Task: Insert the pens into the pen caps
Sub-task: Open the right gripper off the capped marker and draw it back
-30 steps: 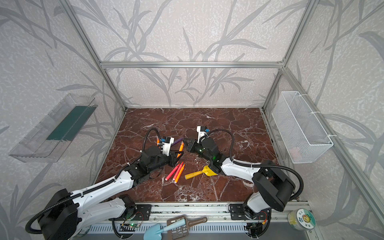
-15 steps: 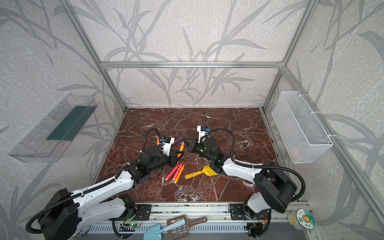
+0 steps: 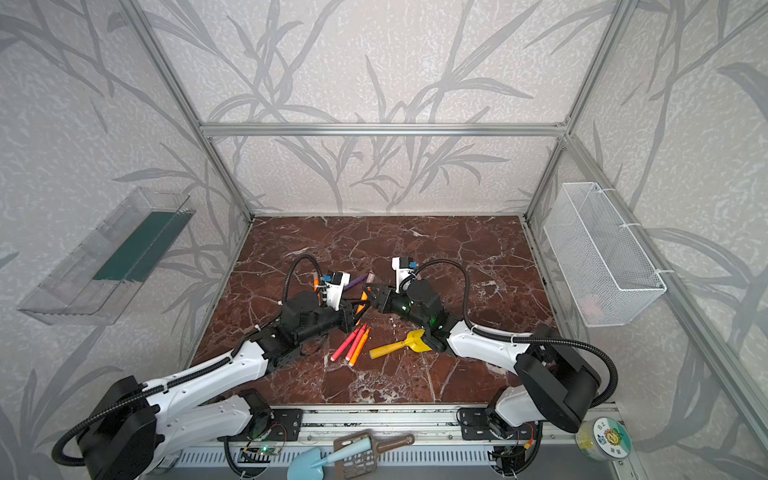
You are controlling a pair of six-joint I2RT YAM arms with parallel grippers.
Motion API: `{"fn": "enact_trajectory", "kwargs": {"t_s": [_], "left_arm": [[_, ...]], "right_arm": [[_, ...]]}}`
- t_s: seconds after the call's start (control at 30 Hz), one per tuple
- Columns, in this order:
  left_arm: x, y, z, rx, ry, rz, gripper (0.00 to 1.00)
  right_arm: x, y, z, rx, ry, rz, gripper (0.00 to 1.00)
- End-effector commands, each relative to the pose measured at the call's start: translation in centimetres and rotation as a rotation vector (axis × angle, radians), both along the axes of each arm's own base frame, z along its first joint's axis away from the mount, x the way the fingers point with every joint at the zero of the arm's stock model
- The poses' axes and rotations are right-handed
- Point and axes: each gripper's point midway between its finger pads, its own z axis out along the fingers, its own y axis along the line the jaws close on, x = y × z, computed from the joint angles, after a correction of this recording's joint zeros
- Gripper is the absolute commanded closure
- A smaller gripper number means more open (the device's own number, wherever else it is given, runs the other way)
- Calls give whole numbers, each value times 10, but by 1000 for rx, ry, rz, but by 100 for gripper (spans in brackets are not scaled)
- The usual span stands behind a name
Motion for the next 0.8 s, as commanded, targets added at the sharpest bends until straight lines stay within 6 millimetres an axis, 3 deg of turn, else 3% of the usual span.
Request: {"fn": "enact_trajectory", "kwargs": {"t_s": [0.0,0.13,0.37,0.5,0.57,0.77], "left_arm": [[4,-5,29,-52,-84,-9,100],[3,-6,28,-50,-84,-14,100],[3,-5,24,-42,-82,-15,100],[2,-6,22,-36,-79,-26,100],[1,-7,22,-36,-81,-34,100],[1,-9,16,-18,-76,-43,100]], "right_arm": [[-8,-10,6,-28,-33,-6,45],[-7,-27,20,-25,-75,-71,34],[-5,-40,48,-27,-120,-107,29],[8,-46,50,-36,-81,-157,30],[16,-45,51,-30,-67,-160,35],[32,-21,50,-21,-25,-98,42]]}}
